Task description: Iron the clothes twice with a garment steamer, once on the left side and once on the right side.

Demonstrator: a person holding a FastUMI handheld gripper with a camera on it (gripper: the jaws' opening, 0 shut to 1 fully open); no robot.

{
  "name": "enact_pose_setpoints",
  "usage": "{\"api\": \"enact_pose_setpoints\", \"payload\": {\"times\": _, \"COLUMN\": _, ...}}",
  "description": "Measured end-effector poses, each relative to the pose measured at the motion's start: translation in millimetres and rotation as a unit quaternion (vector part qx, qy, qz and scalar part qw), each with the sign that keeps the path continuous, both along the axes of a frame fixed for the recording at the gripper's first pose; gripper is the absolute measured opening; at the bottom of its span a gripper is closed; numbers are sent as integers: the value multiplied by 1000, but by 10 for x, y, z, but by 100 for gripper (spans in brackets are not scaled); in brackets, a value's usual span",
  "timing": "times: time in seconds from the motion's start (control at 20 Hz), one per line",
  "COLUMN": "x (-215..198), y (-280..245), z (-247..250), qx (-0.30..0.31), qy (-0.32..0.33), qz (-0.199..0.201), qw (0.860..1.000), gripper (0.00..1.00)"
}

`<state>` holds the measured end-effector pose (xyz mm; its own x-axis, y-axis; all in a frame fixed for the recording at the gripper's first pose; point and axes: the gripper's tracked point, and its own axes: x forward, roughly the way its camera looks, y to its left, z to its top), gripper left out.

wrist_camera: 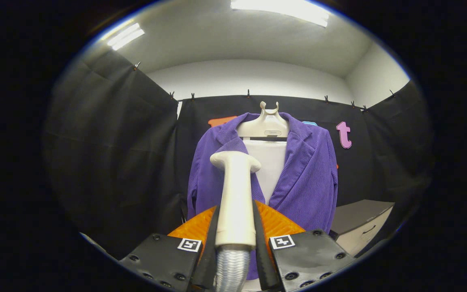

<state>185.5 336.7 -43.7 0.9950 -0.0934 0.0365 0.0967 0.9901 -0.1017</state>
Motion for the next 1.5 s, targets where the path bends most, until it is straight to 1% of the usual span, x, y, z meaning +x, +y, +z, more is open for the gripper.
{"api": "enact_pose_setpoints", "payload": {"times": 0.3, "x": 75, "y": -21, "z": -134, "qx": -17, "qy": 10, "qz": -7, "qw": 1000, "gripper": 48}}
{"api": "enact_pose_setpoints", "payload": {"times": 0.5, "x": 26, "y": -49, "z": -202, "qx": -18, "qy": 15, "qz": -4, "qw": 1000, "gripper": 48}}
{"api": "enact_pose_setpoints", "payload": {"times": 0.65, "x": -17, "y": -82, "z": -377, "qx": -19, "qy": 30, "qz": 1, "qw": 999, "gripper": 48}}
{"api": "enact_pose_setpoints", "payload": {"times": 0.8, "x": -104, "y": -100, "z": -522, "qx": -15, "qy": 39, "qz": 7, "qw": 999, "gripper": 48}}
{"api": "enact_pose_setpoints", "payload": {"times": 1.25, "x": -423, "y": -197, "z": -1055, "qx": -35, "qy": 71, "qz": 13, "qw": 997, "gripper": 48}}
{"api": "enact_pose_setpoints", "payload": {"times": 1.5, "x": -620, "y": -188, "z": -1448, "qx": -30, "qy": 110, "qz": 31, "qw": 993, "gripper": 48}}
